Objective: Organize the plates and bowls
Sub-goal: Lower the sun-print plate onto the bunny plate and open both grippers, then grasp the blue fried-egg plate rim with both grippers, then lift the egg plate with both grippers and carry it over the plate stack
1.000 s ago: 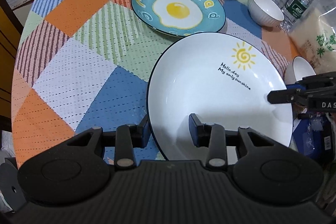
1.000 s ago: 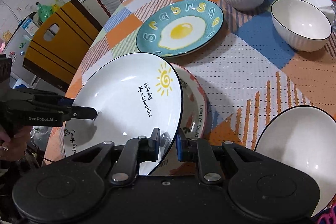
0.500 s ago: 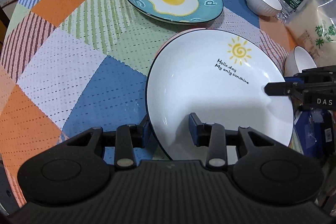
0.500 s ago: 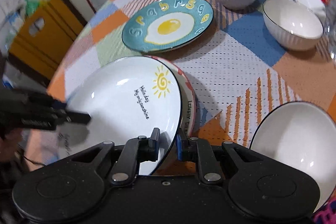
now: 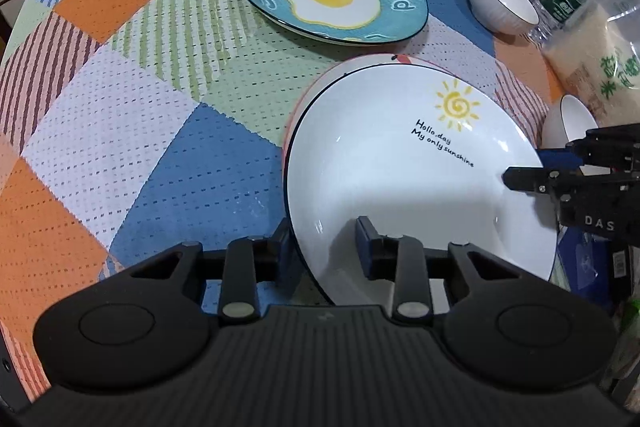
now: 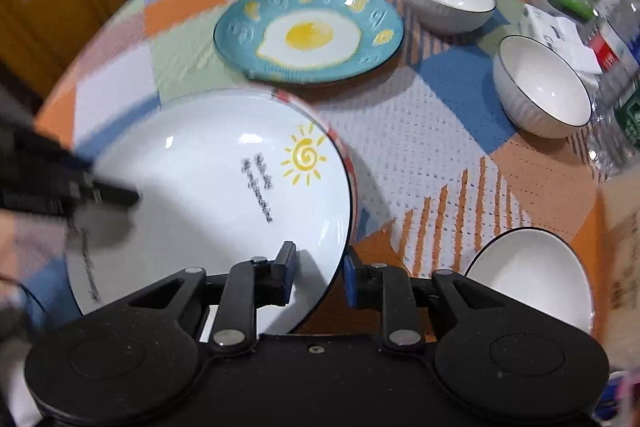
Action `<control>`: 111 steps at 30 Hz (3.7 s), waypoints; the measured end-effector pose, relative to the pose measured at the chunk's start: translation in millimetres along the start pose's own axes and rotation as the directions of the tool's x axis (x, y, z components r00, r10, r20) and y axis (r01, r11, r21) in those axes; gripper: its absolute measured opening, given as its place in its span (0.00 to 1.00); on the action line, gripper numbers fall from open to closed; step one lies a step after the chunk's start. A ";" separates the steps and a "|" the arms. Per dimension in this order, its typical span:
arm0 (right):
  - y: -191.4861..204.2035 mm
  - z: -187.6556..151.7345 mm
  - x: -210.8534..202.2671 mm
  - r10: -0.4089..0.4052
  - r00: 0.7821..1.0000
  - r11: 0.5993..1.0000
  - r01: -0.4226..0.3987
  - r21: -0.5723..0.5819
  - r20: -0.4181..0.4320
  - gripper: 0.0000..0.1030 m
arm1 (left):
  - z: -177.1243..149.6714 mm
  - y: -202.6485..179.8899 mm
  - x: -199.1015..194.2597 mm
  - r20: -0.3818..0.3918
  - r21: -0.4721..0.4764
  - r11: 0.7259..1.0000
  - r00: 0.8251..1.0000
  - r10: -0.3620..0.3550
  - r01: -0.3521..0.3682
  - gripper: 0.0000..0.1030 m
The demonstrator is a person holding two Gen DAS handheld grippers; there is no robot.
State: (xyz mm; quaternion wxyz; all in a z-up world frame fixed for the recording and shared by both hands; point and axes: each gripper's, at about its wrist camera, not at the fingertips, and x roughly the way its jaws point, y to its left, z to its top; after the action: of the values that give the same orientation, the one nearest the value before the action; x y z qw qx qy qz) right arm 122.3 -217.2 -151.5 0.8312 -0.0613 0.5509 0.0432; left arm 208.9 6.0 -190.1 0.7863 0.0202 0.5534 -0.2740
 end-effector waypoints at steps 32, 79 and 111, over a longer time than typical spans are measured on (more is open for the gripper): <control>-11.2 54.0 -104.7 0.110 0.975 0.985 -0.081 -0.150 0.194 0.64 | 62.0 14.4 -118.0 0.119 -0.018 0.994 0.987 0.110 -0.108 0.60; -118.6 140.3 120.2 0.274 0.934 0.911 -0.329 0.249 0.229 0.19 | 158.7 66.7 71.3 0.079 -0.253 0.967 0.996 0.033 -0.012 0.17; -73.0 78.2 -53.4 0.342 0.893 0.928 -0.370 0.045 0.293 0.20 | 75.9 -2.5 -102.4 0.122 -0.127 0.992 0.992 0.013 0.002 0.21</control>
State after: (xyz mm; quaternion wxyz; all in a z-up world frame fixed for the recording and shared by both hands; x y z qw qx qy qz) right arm 182.9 -278.0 -68.2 0.8805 0.0889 0.4312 0.1757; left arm 248.7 20.3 -69.8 0.8194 -0.0450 0.5201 -0.2368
